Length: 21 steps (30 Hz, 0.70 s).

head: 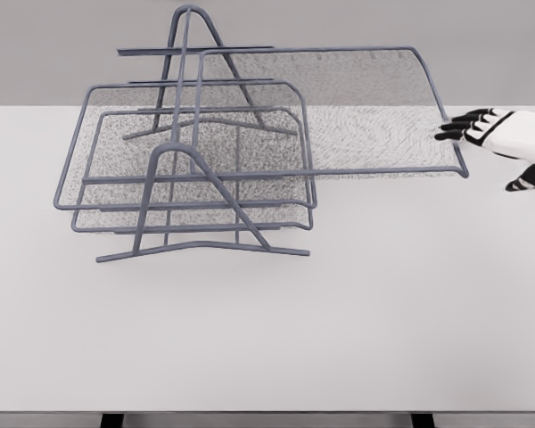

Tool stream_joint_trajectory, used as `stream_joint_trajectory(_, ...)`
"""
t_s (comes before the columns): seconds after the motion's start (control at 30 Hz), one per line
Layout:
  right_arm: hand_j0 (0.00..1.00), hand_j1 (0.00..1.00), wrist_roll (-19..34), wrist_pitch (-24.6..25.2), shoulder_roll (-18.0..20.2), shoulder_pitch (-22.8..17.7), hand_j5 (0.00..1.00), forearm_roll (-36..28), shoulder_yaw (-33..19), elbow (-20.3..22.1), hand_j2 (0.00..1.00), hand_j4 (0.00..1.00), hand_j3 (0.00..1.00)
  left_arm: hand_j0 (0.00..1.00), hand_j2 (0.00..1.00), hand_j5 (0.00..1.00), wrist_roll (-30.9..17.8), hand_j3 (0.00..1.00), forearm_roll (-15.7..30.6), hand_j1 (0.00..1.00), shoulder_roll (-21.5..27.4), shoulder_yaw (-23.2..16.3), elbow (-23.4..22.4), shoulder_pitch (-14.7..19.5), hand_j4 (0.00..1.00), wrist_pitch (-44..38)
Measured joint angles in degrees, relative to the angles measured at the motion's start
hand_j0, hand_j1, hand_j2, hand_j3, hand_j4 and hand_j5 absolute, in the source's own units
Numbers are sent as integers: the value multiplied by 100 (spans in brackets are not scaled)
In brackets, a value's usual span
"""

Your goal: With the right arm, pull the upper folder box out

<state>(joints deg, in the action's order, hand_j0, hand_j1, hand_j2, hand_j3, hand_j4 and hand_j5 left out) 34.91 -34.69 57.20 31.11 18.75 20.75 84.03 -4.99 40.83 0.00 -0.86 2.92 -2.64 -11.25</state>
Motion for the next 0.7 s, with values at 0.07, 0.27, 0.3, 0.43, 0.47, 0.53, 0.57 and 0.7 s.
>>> stream_joint_trajectory(0.07, 100, 100, 5, -21, 94, -26, 100, 111, -77, -22, 100, 100, 100, 100, 100, 100, 0, 100, 1, 100, 0, -1, 0, 0, 100, 0)
stream_joint_trajectory(0.27, 100, 100, 11, -45, 520, -167, 100, -494, -432, 162, 100, 100, 100, 100, 100, 100, 0, 100, 1, 100, 0, -1, 0, 0, 100, 0)
stream_joint_trajectory(0.3, 100, 100, 12, -47, 684, -175, 100, -699, -468, 304, 100, 100, 100, 100, 100, 100, 0, 100, 1, 100, 0, -1, 0, 0, 100, 0)
stream_joint_trajectory(0.43, 100, 100, 11, -43, 927, -254, 100, -1325, -441, 996, 100, 100, 100, 100, 100, 100, 0, 100, 2, 100, 0, 0, 0, 0, 100, 0)
stream_joint_trajectory(0.47, 100, 100, 12, -44, 771, -255, 100, -1397, -373, 1079, 100, 100, 100, 100, 100, 100, 0, 100, 1, 100, 0, 0, 0, 0, 100, 0)
stream_joint_trajectory(0.53, 100, 100, 12, -44, 379, -44, 100, -1494, -245, 1185, 100, 100, 100, 100, 100, 100, -1, 100, 2, 100, 0, 1, 1, 0, 100, 0)
stream_joint_trajectory(0.57, 100, 100, 12, -44, 187, 113, 100, -1523, -185, 1217, 100, 100, 100, 100, 100, 100, 0, 100, 2, 100, 0, 1, 0, 0, 100, 0)
stream_joint_trajectory(0.7, 100, 100, 12, -46, -314, 238, 100, -1572, 3, 1283, 100, 100, 100, 100, 100, 100, 0, 100, 3, 100, 0, 1, 26, 9, 100, 0)
